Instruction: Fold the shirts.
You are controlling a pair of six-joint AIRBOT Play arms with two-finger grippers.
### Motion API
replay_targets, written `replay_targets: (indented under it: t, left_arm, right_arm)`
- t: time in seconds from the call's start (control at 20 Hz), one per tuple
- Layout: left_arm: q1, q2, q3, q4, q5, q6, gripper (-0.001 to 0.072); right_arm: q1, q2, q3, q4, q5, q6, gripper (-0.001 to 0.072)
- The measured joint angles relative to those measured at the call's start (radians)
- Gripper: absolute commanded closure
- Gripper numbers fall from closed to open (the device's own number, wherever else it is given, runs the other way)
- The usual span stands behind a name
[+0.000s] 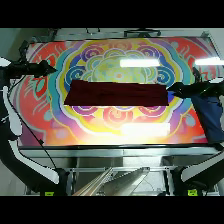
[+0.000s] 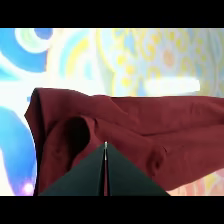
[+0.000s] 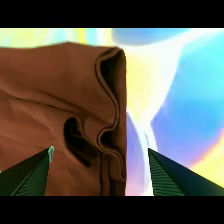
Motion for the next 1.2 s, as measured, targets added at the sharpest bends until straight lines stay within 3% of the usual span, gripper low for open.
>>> replay_targets:
  t: [0.1,0.25,0.3,0.5,0.6,0.95,1.2]
  left_arm:
    - [-0.002,0.017,-0.004,0.000,-0.018,0.000,0.0678]
    - [-0.031,0.027,-0.007,0.000,-0.036,0.000,0.0699]
    - [-0.046,0.029,-0.007,0.000,-0.040,0.000,0.0699]
    - [-0.168,0.028,-0.008,0.010,-0.053,-0.012,0.0697]
    - [-0.266,0.010,-0.009,0.048,-0.042,-0.060,0.0696]
    - [-0.643,-0.180,0.001,0.170,0.163,-0.194,0.0696]
    - [-0.764,-0.326,0.097,0.184,0.224,-0.275,0.0696]
  right_arm:
    - [0.022,-0.026,0.005,0.010,0.004,0.008,0.0082]
    - [0.066,-0.055,0.005,0.011,0.004,0.013,0.0659]
    - [0.077,-0.060,0.005,0.001,0.004,0.015,0.0692]
    - [0.106,-0.064,0.043,0.004,0.025,0.026,0.0693]
    - [0.111,-0.055,0.084,0.006,0.063,0.050,0.0693]
    - [0.134,0.057,0.254,0.136,0.266,0.102,0.0693]
    - [0.175,0.118,0.317,0.244,0.350,0.118,0.0693]
